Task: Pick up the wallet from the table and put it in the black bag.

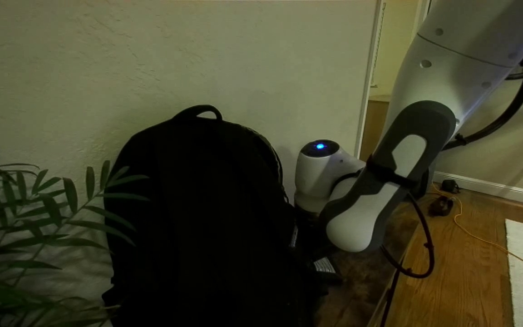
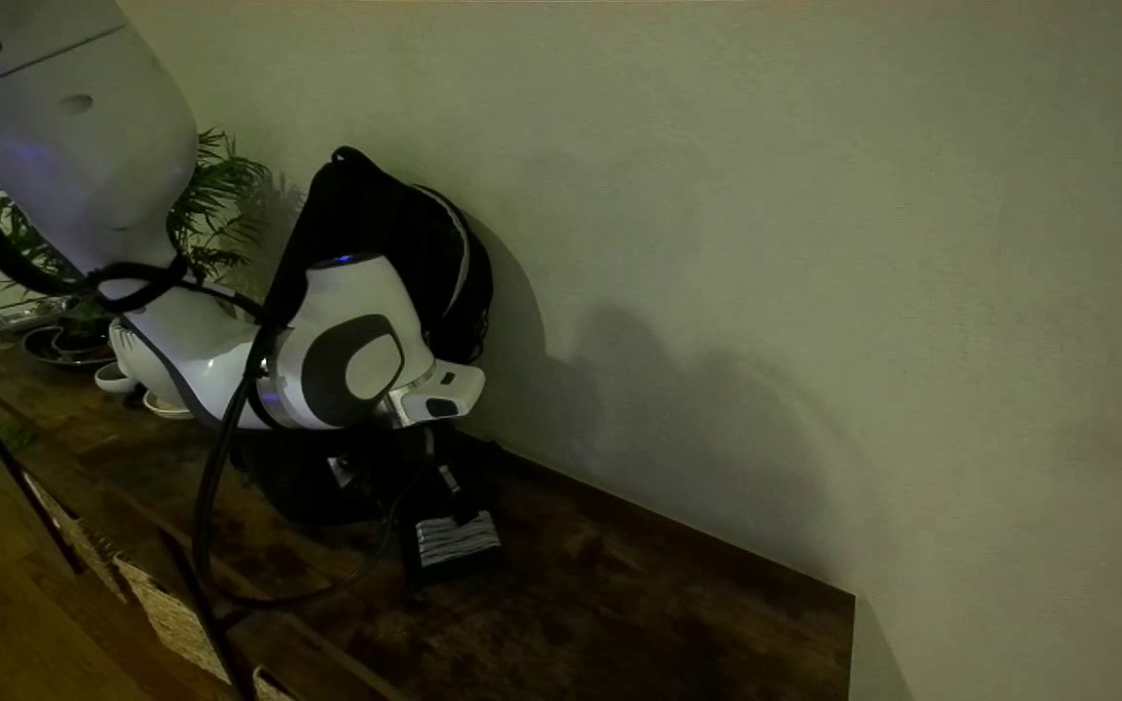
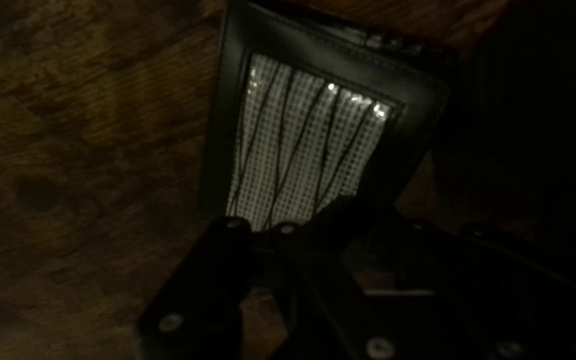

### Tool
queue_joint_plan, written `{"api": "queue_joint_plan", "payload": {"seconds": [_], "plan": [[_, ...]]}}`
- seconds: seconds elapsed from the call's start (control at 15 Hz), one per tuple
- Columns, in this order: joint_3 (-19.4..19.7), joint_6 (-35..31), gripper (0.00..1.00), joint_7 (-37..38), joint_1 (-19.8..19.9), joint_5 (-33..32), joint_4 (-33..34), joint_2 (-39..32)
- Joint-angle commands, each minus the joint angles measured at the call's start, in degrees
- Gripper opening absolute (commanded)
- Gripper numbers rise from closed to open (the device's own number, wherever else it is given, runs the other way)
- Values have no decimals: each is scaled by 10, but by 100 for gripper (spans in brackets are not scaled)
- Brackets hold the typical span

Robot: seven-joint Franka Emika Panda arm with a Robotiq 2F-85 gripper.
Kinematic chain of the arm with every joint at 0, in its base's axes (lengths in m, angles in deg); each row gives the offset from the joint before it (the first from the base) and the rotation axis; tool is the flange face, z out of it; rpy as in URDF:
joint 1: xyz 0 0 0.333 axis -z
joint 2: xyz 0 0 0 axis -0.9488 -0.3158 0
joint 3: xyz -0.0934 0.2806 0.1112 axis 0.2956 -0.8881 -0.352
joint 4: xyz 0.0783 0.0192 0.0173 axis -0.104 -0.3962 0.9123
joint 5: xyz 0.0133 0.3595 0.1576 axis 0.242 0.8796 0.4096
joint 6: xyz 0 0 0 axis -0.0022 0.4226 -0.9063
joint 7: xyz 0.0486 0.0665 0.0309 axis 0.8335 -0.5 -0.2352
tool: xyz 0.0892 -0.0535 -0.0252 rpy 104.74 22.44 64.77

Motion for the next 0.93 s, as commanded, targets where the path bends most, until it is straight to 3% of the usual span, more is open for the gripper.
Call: {"api": "queue_joint_plan", "payload": {"seconds": [0.0,0.6,0.87], "plan": [[4,-1,3,-20,-5,11,-27,31],[-1,-18,3,-56,23,27,-64,113],[-46,-43,3,-74,83,76,-100,139]]}}
